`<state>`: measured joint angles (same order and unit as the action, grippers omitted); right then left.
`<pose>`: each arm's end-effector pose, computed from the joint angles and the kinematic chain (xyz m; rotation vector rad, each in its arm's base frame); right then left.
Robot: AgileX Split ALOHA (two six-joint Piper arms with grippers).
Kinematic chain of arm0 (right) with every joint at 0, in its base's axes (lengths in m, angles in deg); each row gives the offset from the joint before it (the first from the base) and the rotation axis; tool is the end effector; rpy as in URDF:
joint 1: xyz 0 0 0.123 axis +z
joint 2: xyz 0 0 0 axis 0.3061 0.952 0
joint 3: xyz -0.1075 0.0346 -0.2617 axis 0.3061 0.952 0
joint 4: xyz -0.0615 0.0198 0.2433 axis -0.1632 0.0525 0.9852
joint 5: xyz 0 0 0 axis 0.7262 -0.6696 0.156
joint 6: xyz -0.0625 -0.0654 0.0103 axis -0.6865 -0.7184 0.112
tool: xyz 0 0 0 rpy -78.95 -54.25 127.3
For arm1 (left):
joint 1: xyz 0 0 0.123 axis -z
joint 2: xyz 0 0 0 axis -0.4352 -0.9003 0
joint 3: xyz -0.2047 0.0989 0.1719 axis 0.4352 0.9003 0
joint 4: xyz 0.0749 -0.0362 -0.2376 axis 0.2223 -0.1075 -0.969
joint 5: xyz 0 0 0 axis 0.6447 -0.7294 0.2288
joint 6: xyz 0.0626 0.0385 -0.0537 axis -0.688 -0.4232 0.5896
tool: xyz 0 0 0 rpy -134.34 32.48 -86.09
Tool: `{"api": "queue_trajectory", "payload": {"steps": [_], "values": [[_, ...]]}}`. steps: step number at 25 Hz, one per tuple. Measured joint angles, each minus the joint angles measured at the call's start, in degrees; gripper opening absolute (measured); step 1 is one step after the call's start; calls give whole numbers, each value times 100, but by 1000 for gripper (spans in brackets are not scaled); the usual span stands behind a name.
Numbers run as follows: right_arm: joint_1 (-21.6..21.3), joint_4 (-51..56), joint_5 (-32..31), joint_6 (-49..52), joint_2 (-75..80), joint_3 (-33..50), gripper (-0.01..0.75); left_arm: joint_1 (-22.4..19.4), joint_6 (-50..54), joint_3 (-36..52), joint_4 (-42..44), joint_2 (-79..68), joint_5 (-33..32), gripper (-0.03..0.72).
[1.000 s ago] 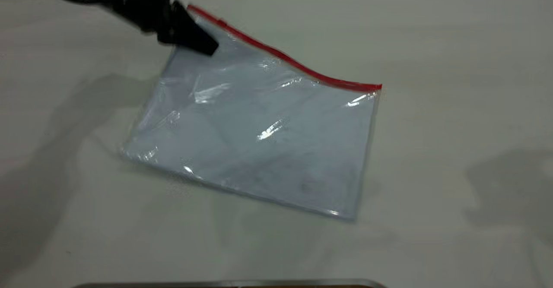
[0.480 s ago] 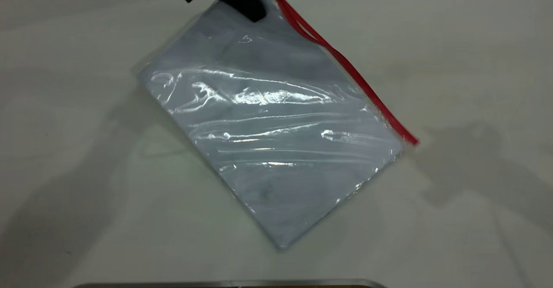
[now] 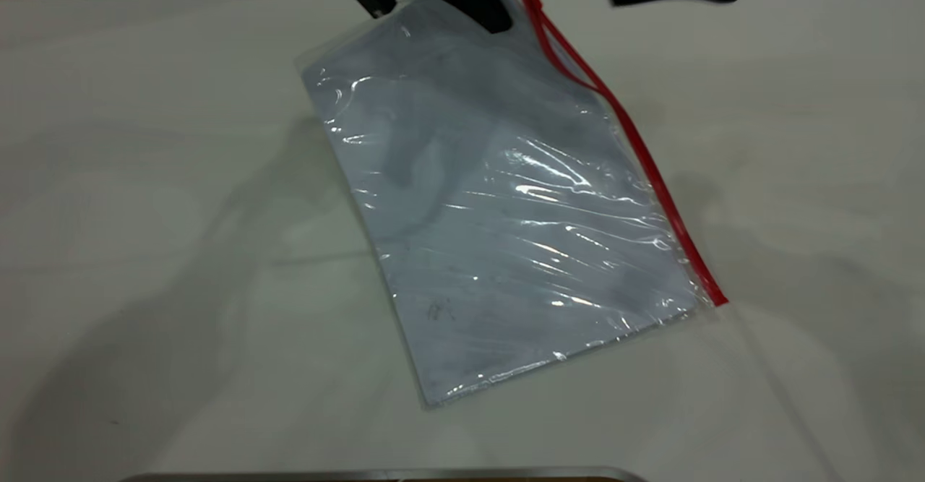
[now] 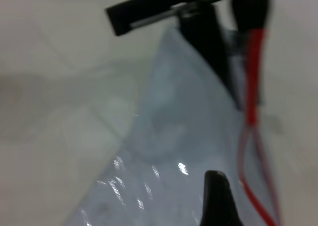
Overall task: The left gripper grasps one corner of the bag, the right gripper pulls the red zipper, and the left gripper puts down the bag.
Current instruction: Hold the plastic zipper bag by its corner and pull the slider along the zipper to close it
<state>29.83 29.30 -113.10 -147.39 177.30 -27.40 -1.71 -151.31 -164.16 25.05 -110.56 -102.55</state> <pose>0.3125 0.1181 0.1564 -0.9863 2.0646 0.5763 0.4436 -0.2541 0.1311 2.1814 1.2030 -0.3728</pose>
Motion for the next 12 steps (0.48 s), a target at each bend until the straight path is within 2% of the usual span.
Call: {"api": "queue_trajectory", "payload": {"steps": [4, 12], "values": [[6, 289, -330, -5, 444, -139, 526, 23, -47, -6, -221, -138, 81, 53], [6, 402, -568, -5, 1124, -514, 526, 23, -175, -6, -577, -257, 92, 53]]}}
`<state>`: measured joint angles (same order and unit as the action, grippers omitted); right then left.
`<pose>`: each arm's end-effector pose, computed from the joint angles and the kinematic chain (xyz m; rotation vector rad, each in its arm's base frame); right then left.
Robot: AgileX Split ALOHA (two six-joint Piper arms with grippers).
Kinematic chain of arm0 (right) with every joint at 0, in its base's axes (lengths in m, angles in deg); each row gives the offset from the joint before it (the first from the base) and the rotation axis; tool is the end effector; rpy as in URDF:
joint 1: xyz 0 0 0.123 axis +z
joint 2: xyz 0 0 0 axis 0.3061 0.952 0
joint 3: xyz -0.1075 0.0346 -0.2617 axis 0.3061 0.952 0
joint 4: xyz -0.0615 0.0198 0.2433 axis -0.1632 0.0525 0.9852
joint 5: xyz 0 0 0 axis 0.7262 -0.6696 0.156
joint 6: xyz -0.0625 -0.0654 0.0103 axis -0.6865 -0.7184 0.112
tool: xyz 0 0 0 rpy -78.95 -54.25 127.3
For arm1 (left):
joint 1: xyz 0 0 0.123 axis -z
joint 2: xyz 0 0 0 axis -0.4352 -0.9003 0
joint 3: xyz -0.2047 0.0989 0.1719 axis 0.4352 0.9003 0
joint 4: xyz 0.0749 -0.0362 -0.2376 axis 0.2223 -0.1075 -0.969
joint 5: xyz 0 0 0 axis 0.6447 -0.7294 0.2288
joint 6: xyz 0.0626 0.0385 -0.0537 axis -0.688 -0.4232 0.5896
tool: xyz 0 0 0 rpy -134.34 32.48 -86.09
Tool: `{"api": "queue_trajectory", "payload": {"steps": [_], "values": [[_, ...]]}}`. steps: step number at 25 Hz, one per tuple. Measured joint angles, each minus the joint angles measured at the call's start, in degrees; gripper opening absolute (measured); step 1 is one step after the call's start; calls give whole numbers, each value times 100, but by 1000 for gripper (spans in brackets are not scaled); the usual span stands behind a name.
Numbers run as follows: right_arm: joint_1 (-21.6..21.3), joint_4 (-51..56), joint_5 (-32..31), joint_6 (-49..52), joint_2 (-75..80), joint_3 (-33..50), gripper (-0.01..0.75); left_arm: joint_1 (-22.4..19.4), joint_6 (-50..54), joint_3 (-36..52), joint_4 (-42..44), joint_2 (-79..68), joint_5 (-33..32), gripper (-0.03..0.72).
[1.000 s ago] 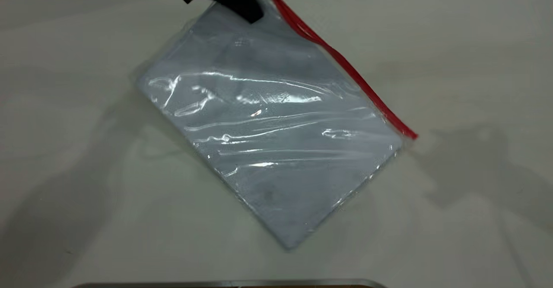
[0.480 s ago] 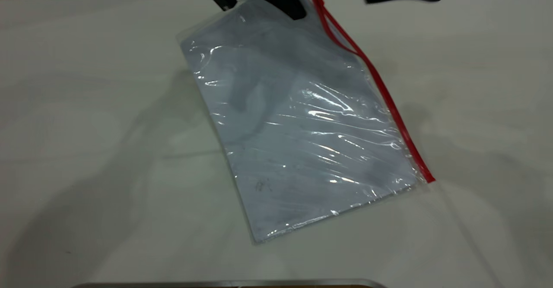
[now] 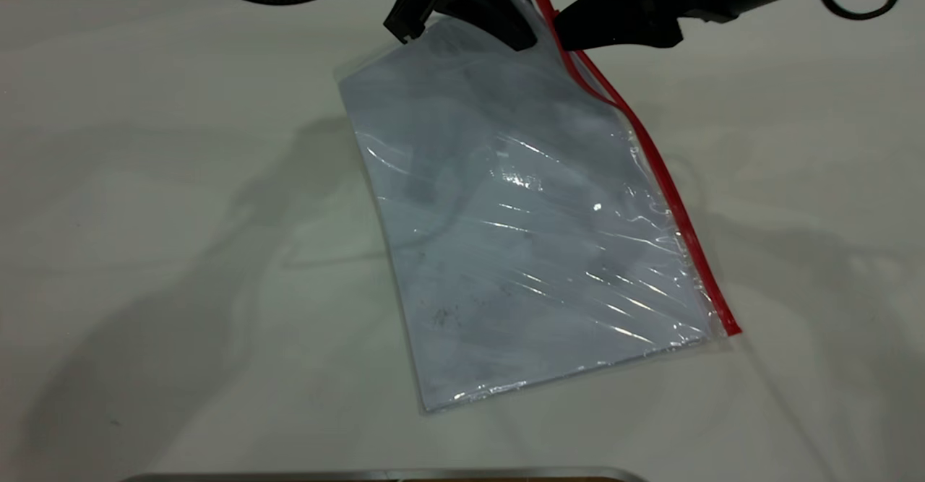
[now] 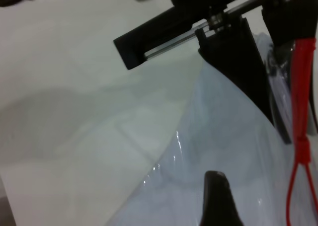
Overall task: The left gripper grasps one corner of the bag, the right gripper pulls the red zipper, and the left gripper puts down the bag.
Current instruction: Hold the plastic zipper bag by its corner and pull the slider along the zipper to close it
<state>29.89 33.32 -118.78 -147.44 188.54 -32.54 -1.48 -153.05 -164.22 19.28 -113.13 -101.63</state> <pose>0.3352 0.1302 0.1156 -0.9199 2.1149 0.7464 0.4440 -0.2616 0.1135 2.1112 1.2231 -0.4483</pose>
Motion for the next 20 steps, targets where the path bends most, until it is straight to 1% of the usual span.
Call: {"api": "queue_trajectory", "payload": {"steps": [6, 10, 13, 15, 17, 20], "values": [[0, 182, -173, 0, 178, -184, 526, 68, 0, 0, -125, 0, -25, 53], [0, 242, -143, 0, 203, -210, 525, 143, 0, 0, -144, 0, -25, 53], [0, 242, -95, 0, 203, -210, 506, 171, 0, 0, -156, 0, -25, 53], [0, 242, -70, 0, 203, -210, 476, 176, 0, 0, -156, 0, -29, 53], [0, 242, -59, 0, 203, -210, 428, 181, 0, 0, -156, 0, -29, 53], [0, 242, -55, 0, 203, -210, 316, 181, 0, 0, -157, 0, -29, 53]]}}
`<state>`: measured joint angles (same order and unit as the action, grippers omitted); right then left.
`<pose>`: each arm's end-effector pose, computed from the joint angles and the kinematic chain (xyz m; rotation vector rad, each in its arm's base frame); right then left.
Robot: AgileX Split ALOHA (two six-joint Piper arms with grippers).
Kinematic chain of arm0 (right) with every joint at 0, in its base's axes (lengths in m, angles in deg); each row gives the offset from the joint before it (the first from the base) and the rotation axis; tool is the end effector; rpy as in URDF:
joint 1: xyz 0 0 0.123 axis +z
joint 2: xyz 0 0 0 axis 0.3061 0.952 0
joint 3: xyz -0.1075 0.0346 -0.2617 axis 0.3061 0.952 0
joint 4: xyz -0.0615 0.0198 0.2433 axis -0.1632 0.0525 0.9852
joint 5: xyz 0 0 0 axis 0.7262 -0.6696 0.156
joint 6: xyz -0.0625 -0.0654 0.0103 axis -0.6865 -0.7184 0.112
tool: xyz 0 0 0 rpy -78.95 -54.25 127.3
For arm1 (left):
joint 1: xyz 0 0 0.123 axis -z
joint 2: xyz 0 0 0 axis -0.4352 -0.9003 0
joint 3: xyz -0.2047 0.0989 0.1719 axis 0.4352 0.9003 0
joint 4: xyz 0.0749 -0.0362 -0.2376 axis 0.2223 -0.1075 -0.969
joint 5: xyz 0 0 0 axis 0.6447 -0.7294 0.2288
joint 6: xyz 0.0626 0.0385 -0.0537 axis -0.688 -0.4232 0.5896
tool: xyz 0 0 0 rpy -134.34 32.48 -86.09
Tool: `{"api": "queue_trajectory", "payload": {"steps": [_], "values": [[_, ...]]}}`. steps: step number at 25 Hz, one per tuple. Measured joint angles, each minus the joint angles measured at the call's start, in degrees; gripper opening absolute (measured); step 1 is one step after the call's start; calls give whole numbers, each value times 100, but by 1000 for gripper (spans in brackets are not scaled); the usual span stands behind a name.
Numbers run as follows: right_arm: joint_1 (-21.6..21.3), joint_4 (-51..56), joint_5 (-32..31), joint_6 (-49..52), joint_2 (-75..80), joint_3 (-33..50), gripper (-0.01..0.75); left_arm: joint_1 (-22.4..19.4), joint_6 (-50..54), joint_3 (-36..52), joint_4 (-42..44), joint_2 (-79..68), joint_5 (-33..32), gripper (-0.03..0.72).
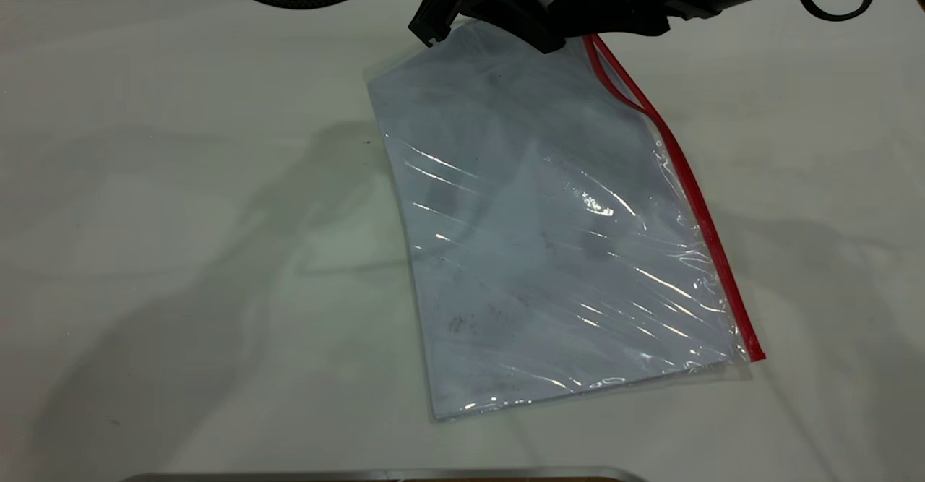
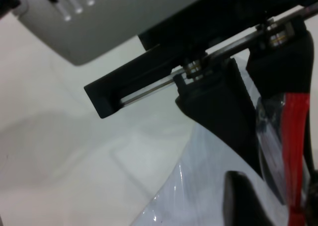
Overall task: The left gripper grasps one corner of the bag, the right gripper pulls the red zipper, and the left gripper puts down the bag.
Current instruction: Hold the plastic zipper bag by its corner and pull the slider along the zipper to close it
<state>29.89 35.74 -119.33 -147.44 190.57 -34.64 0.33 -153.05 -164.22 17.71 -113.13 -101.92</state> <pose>0.3455 0.1327 0.1123 -0.8692 2.1098 0.7645 0.4350 -0.2770 0.1149 2.1088 1.1967 -0.4863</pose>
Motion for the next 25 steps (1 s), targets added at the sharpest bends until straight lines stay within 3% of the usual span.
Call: {"api": "queue_trajectory", "payload": {"steps": [3, 7, 25], "values": [[0, 14, 50, 0, 0, 0, 202, 0, 0, 0, -5, 0, -2, 53], [0, 19, 225, 0, 0, 0, 105, 0, 0, 0, -104, 0, -2, 53], [11, 37, 708, 0, 0, 0, 36, 0, 0, 0, -216, -47, 122, 51]]}}
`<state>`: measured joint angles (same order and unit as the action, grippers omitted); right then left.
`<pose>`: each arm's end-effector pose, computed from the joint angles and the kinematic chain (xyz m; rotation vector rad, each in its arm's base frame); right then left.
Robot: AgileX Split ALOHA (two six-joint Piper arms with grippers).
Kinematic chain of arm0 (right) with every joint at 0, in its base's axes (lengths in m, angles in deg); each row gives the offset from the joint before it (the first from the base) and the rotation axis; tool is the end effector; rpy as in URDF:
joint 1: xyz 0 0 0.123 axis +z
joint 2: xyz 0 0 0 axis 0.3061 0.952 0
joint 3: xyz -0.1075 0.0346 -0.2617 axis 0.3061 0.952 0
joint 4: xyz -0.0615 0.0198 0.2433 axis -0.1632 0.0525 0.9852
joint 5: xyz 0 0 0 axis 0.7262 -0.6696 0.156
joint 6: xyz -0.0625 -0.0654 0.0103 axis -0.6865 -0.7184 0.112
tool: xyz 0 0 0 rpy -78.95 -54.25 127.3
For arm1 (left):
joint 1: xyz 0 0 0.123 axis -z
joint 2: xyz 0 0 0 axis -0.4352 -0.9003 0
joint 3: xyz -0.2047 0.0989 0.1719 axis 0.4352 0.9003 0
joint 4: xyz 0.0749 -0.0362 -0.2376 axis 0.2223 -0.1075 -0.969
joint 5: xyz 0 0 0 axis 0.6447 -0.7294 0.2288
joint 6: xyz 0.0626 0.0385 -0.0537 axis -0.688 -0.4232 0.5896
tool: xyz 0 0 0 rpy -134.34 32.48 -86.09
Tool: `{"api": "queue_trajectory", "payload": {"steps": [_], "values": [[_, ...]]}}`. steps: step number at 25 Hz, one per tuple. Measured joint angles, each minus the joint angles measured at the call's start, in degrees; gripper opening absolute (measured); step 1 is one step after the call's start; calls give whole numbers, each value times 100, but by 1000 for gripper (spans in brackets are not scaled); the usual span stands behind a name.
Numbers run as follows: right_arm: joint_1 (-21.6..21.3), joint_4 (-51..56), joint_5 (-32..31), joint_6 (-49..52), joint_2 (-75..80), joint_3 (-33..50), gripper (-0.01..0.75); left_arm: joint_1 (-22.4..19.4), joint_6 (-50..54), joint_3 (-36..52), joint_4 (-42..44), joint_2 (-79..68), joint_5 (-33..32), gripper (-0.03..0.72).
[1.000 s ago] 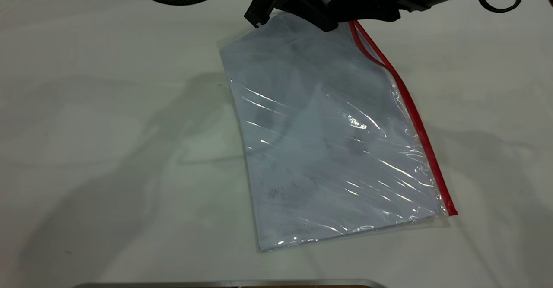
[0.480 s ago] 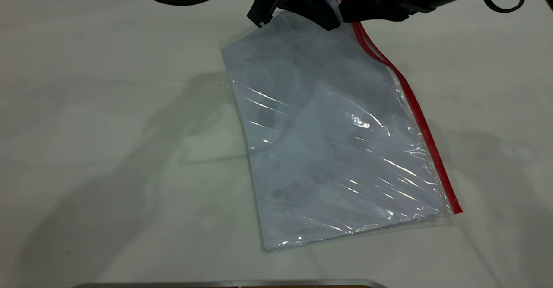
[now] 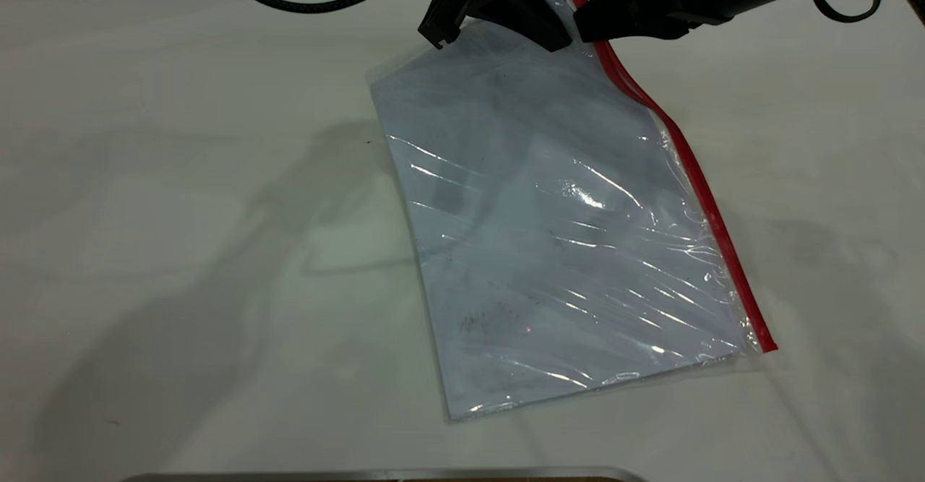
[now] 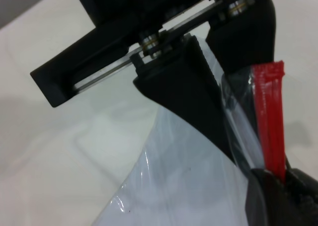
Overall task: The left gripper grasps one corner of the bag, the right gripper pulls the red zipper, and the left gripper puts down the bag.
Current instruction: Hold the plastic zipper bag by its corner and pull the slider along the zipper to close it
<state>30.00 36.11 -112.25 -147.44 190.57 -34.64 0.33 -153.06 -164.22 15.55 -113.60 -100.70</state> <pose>0.3496 0.1251 0.1059 -0.8409 2.1853 0.6289 0.4369 -0.2789 0.1126 2.0647 1.2185 -0.4937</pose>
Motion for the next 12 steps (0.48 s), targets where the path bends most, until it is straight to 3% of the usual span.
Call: {"api": "queue_trajectory", "payload": {"steps": [12], "values": [[47, 9, 484, 0, -27, -6, 36, -342, 1, 0, -457, -4, -270, 51]]}}
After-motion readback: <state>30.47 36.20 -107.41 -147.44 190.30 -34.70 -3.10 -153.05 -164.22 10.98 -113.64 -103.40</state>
